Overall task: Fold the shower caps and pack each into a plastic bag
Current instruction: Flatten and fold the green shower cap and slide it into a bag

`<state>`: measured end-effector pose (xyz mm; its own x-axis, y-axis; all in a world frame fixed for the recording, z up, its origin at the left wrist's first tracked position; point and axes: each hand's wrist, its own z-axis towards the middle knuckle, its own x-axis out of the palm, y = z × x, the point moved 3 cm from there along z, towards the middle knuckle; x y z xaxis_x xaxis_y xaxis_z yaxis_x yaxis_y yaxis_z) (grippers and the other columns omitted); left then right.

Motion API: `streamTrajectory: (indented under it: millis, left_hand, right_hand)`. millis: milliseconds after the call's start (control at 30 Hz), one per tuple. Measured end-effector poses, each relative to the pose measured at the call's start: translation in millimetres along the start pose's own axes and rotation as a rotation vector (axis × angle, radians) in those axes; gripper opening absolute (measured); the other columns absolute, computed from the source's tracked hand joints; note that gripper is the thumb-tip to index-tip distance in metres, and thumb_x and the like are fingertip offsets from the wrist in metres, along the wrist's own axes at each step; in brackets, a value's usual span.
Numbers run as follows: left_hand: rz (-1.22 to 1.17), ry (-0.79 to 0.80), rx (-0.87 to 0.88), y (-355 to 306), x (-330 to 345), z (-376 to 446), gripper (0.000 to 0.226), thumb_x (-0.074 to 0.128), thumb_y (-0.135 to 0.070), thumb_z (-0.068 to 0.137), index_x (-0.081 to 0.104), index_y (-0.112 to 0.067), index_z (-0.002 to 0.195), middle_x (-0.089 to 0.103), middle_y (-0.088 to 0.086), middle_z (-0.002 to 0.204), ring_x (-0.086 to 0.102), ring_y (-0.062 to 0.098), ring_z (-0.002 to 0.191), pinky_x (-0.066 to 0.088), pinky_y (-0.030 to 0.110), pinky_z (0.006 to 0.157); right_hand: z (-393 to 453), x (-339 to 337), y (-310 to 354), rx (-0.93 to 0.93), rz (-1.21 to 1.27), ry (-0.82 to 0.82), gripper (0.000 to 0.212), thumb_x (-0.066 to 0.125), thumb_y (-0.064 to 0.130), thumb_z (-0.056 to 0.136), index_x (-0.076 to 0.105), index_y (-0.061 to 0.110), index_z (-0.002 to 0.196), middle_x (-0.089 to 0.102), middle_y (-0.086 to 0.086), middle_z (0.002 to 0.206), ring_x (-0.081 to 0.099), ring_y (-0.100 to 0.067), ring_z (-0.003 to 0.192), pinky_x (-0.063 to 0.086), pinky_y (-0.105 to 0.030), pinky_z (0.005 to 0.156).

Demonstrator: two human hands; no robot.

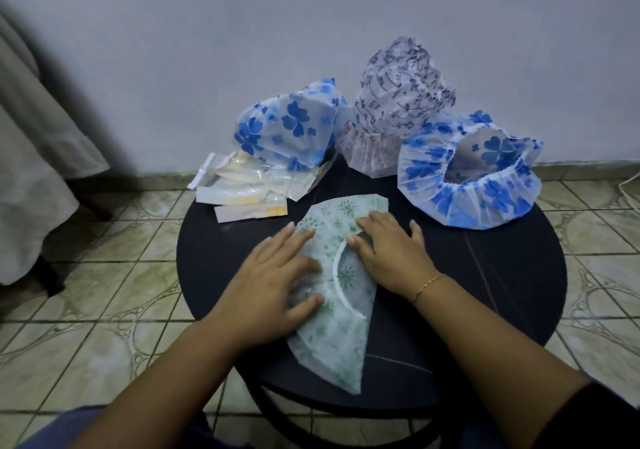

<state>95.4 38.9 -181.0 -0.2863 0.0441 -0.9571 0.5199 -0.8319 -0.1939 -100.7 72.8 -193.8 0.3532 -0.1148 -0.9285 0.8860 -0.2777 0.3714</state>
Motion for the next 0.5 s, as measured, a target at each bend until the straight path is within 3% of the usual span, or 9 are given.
streamTrajectory:
  millis: [67, 133, 233, 367, 500]
  left_hand:
    - [-0.015, 0.091, 0.03, -4.1, 8.0, 3.0, 0.065, 0.021, -0.067, 0.08, 0.033, -0.044, 0.139, -0.005, -0.019, 0.153, -0.02, -0.001, 0.14, -0.009, 0.026, 0.115]
    - [-0.001, 0.151, -0.009, -4.6, 14.6, 7.8, 0.072, 0.008, -0.068, 0.077, 0.014, -0.046, 0.145, -0.016, -0.021, 0.149, -0.028, -0.001, 0.136, -0.018, 0.025, 0.112]
    - [0.05, 0.183, -0.084, -9.4, 22.4, 17.3, 0.078, -0.003, -0.069, 0.071, 0.001, -0.046, 0.146, -0.017, -0.018, 0.152, -0.023, 0.003, 0.138, -0.018, 0.031, 0.112]
    - [0.084, 0.195, -0.16, -17.0, 31.8, 28.3, 0.085, -0.006, -0.068, 0.069, -0.007, -0.038, 0.148, -0.015, -0.012, 0.157, -0.017, 0.007, 0.142, -0.017, 0.038, 0.112]
    - [0.085, 0.258, -0.209, -17.3, 37.7, 36.0, 0.088, -0.006, -0.068, 0.067, -0.011, -0.033, 0.148, -0.019, -0.011, 0.156, -0.02, 0.007, 0.142, -0.021, 0.041, 0.11]
  right_hand:
    - [-0.8, -1.0, -0.6, -0.016, -0.082, -0.033, 0.048, 0.029, 0.045, 0.098, 0.03, 0.027, 0.144, 0.014, 0.004, 0.157, 0.001, -0.016, 0.145, -0.004, -0.048, 0.114]
    - [-3.5, -4.6, 1.4, -0.041, -0.128, -0.092, 0.046, 0.029, 0.041, 0.099, 0.033, 0.026, 0.143, 0.015, 0.003, 0.157, 0.001, -0.017, 0.145, -0.001, -0.046, 0.115]
    - [-10.2, -8.3, 6.2, -0.078, -0.135, -0.061, 0.046, 0.026, 0.04, 0.1, 0.032, 0.026, 0.143, 0.016, 0.005, 0.156, 0.002, -0.013, 0.144, -0.003, -0.045, 0.114]
    - [-16.7, 1.8, 1.4, -0.09, -0.16, 0.14, 0.061, 0.014, 0.054, 0.097, 0.008, 0.024, 0.15, -0.001, 0.009, 0.158, -0.009, -0.007, 0.144, -0.014, -0.049, 0.112]
    - [-12.0, 6.3, -6.9, -0.085, -0.177, 0.191, 0.067, 0.009, 0.061, 0.093, 0.0, 0.027, 0.15, -0.009, 0.011, 0.157, -0.013, -0.005, 0.143, -0.019, -0.051, 0.11]
